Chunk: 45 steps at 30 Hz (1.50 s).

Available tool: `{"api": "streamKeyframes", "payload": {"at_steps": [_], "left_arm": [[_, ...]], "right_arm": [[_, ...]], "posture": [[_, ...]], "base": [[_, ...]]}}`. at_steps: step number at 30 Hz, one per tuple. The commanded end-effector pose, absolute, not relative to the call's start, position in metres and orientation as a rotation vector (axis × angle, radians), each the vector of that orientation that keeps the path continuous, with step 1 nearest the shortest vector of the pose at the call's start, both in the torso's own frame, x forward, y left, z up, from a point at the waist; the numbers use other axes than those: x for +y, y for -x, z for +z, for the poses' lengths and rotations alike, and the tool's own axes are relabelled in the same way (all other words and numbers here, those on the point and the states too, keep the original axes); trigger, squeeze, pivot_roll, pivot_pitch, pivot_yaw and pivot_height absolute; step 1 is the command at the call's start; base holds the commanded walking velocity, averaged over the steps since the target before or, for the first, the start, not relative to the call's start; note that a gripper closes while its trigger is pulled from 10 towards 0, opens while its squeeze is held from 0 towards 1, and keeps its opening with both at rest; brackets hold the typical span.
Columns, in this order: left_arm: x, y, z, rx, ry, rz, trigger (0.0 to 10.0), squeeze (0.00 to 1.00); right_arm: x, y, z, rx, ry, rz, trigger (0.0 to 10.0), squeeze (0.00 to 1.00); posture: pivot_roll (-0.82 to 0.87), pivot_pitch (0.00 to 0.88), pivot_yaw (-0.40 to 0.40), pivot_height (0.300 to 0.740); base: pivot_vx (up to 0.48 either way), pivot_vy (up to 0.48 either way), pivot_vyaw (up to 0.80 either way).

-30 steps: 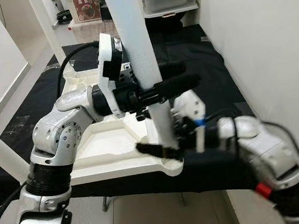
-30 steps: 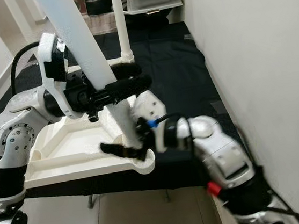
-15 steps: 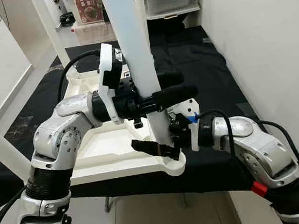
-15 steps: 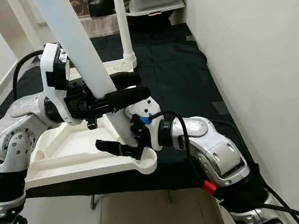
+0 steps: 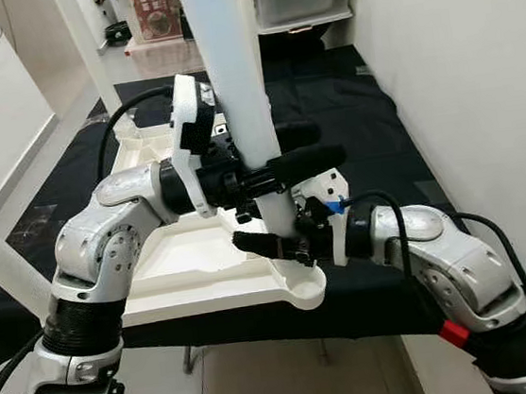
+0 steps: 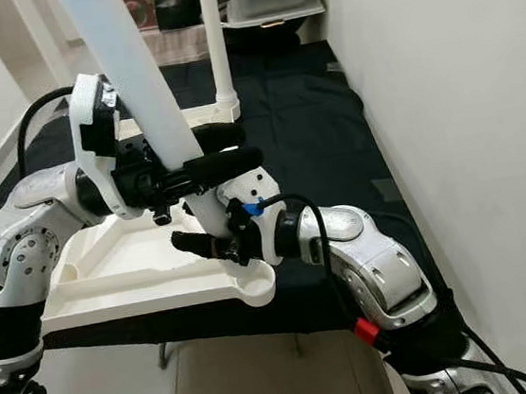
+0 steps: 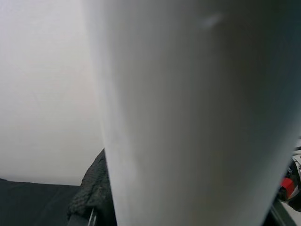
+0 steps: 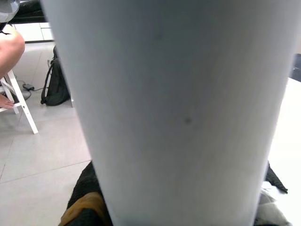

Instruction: Building children table

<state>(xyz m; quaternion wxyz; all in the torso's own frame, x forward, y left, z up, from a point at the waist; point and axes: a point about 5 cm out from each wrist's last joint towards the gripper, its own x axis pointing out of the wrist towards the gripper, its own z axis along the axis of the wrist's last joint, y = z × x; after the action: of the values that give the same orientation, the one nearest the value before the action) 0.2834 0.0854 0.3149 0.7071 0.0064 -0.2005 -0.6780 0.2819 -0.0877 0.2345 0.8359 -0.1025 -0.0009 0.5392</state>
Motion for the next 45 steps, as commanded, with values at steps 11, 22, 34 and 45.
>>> {"api": "streamKeyframes", "payload": {"at_steps": [11, 22, 34, 45], "left_arm": [[0.084, -0.279, 0.330, -0.397, 0.033, -1.591, 7.8, 0.96], [0.097, -0.277, 0.366, -0.427, 0.016, -1.604, 10.0, 1.00], [0.097, -0.281, 0.370, -0.312, -0.107, -1.539, 0.0, 0.00], [0.101, -0.288, 0.378, -0.323, -0.005, -1.529, 0.0, 0.00]], "right_arm": [[-0.081, -0.285, 0.230, 0.033, 0.205, 1.109, 0.0, 0.00], [-0.081, -0.289, 0.223, 0.063, 0.241, 1.069, 0.0, 0.00], [-0.080, -0.289, 0.221, 0.058, 0.269, 1.062, 0.0, 0.00], [-0.080, -0.291, 0.221, 0.046, 0.293, 1.046, 0.7, 0.00]], "posture": [[-0.04, 0.060, 0.044, 0.740], [-0.03, 0.060, 0.049, 0.740], [-0.03, 0.062, 0.057, 0.740], [-0.02, 0.060, 0.058, 0.740]], "base": [[0.000, 0.000, 0.00], [0.000, 0.000, 0.00], [0.000, 0.000, 0.00], [0.000, 0.000, 0.00]]}}
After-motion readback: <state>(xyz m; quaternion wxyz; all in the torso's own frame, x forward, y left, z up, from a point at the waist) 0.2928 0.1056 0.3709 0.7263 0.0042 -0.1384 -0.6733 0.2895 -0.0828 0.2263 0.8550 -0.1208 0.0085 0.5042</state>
